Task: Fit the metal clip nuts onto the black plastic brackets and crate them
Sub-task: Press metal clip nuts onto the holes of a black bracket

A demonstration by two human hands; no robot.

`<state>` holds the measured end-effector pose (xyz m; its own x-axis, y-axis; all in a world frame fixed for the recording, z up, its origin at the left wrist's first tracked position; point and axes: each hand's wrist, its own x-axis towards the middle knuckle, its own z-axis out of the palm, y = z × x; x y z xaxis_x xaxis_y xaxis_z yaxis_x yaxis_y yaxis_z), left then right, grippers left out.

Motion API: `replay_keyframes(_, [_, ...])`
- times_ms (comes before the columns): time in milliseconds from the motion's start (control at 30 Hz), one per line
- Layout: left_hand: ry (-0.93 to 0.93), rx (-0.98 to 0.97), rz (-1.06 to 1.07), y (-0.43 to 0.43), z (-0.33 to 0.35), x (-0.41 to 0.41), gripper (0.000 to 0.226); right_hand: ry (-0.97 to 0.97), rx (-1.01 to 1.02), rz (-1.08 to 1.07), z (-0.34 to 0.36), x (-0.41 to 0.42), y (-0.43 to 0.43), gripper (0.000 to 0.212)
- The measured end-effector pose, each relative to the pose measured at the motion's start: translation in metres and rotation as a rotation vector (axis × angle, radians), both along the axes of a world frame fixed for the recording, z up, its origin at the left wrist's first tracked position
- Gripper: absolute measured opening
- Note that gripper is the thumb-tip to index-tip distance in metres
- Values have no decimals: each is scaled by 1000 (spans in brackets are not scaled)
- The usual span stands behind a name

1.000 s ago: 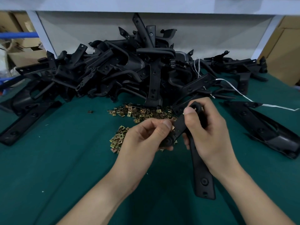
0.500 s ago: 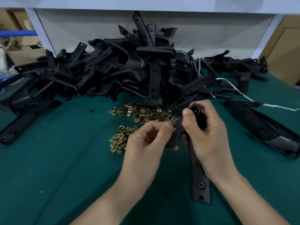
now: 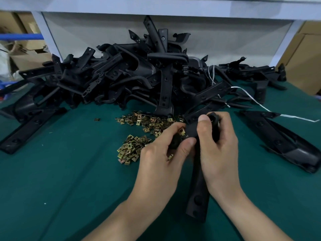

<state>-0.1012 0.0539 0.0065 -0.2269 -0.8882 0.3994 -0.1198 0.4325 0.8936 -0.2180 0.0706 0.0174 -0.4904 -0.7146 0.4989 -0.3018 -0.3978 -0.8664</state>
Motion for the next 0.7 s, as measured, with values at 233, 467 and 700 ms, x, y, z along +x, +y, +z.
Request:
replay_keyframes(233, [70, 117, -39, 2, 3, 0, 32, -52, 13, 14, -1, 1, 0, 16])
replay_keyframes(467, [133, 163, -94, -1, 8, 1, 31, 26, -50, -7, 1, 2, 1, 14])
replay_keyframes(700, [51, 151, -231, -7, 17, 11, 13, 212, -90, -17, 6, 3, 5, 9])
